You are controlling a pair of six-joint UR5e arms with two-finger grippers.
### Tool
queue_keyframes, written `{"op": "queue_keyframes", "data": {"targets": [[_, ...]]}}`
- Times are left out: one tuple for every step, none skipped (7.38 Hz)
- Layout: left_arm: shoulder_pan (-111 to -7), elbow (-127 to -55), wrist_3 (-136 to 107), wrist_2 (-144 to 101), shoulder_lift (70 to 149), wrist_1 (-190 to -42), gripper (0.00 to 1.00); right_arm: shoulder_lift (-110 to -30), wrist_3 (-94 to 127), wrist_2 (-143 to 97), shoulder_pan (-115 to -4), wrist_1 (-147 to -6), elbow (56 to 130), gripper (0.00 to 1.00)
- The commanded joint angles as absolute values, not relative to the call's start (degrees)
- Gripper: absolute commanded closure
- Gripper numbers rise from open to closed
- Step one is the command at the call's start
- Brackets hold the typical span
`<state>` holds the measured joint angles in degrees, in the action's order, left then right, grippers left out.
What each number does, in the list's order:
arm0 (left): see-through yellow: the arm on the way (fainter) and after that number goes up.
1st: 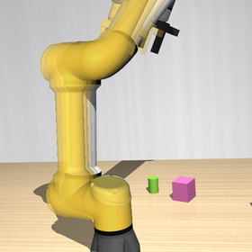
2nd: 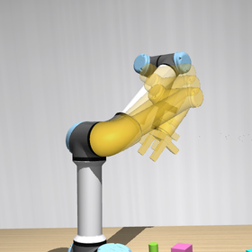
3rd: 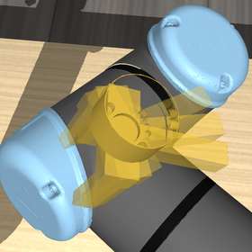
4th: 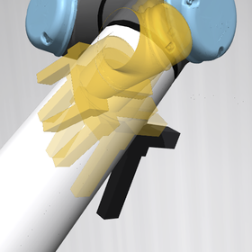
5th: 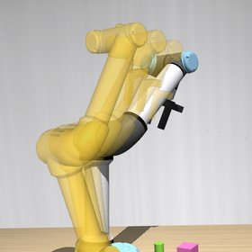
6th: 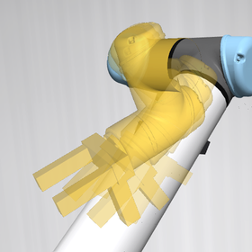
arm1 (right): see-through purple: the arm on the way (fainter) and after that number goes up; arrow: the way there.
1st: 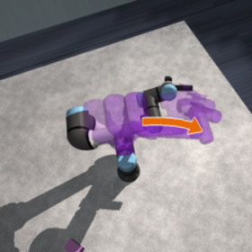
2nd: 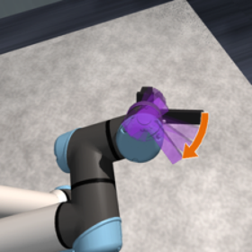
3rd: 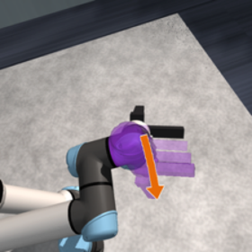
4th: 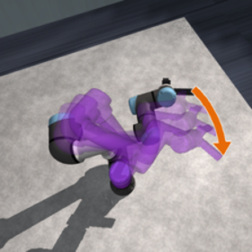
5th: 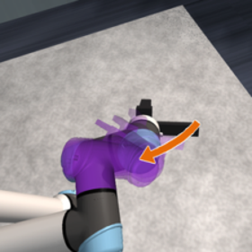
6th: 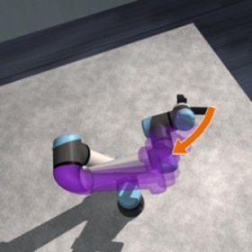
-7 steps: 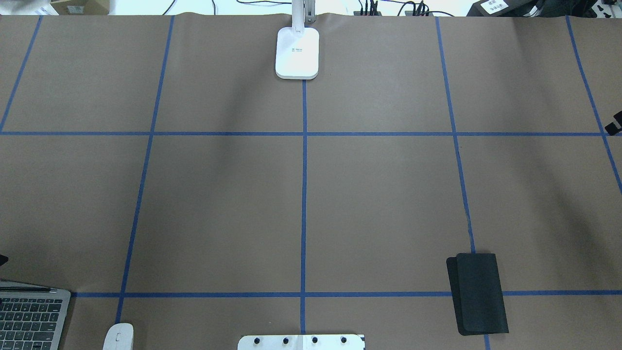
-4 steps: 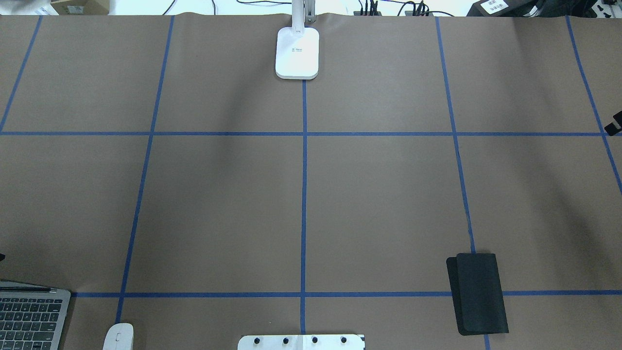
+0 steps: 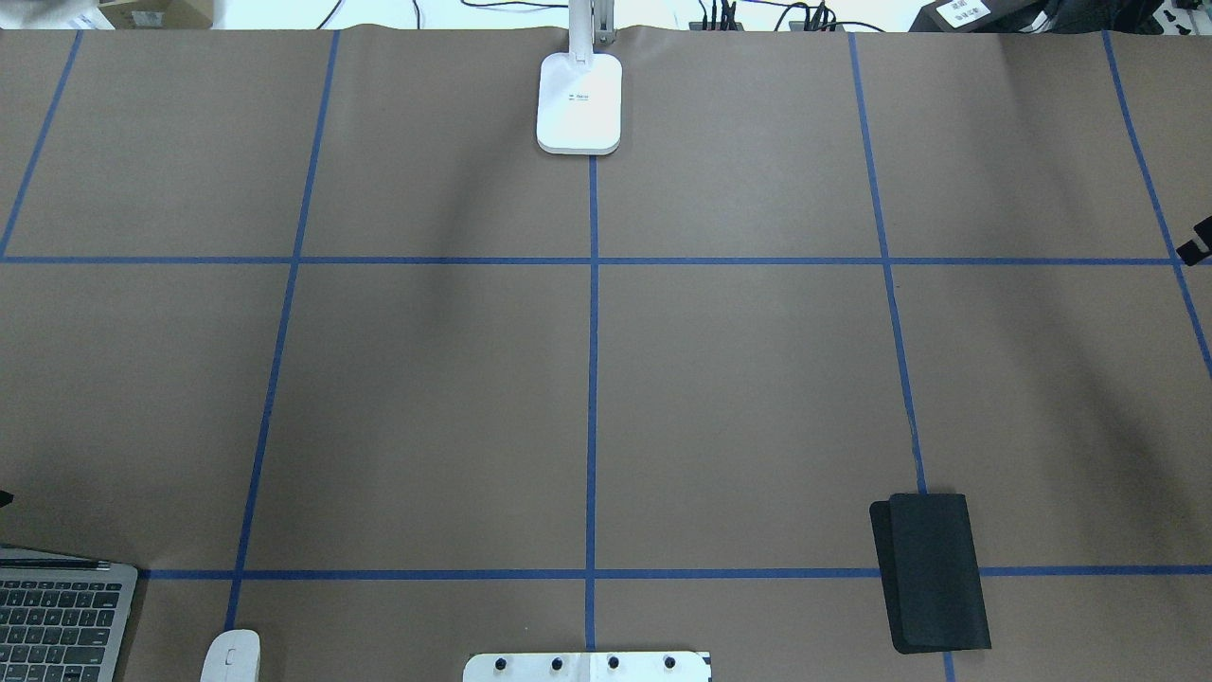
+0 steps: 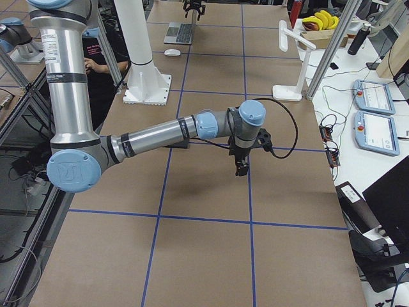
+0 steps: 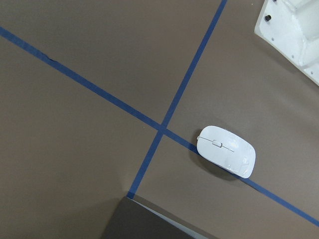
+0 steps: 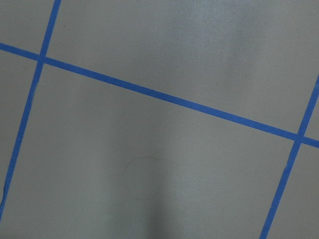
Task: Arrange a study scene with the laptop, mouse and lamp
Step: 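Grasp the silver laptop edge with the left gripper and lift it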
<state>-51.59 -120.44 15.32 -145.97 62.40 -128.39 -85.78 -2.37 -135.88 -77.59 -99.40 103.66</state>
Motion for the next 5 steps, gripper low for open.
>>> {"op": "queue_keyframes", "data": {"targets": [[-51.59,-120.32,21.06,-144.50,61.36,-128.23,0.05,-85.78,-2.37,-135.88,-77.52,-99.40,103.62,0.01],[-51.59,-120.32,21.62,-144.23,61.17,-128.23,0.05,-85.78,-2.37,-135.88,-77.43,-99.40,103.62,0.01],[-51.59,-120.32,22.75,-144.23,61.08,-128.23,0.07,-85.78,-2.37,-135.88,-77.34,-99.40,103.62,0.01],[-51.59,-120.24,22.85,-144.23,61.00,-128.23,0.16,-85.78,-2.37,-135.88,-77.34,-99.40,103.62,0.01],[-51.59,-120.23,23.29,-144.23,60.30,-128.23,0.29,-85.78,-2.37,-135.88,-77.26,-99.40,103.62,0.01]]}}
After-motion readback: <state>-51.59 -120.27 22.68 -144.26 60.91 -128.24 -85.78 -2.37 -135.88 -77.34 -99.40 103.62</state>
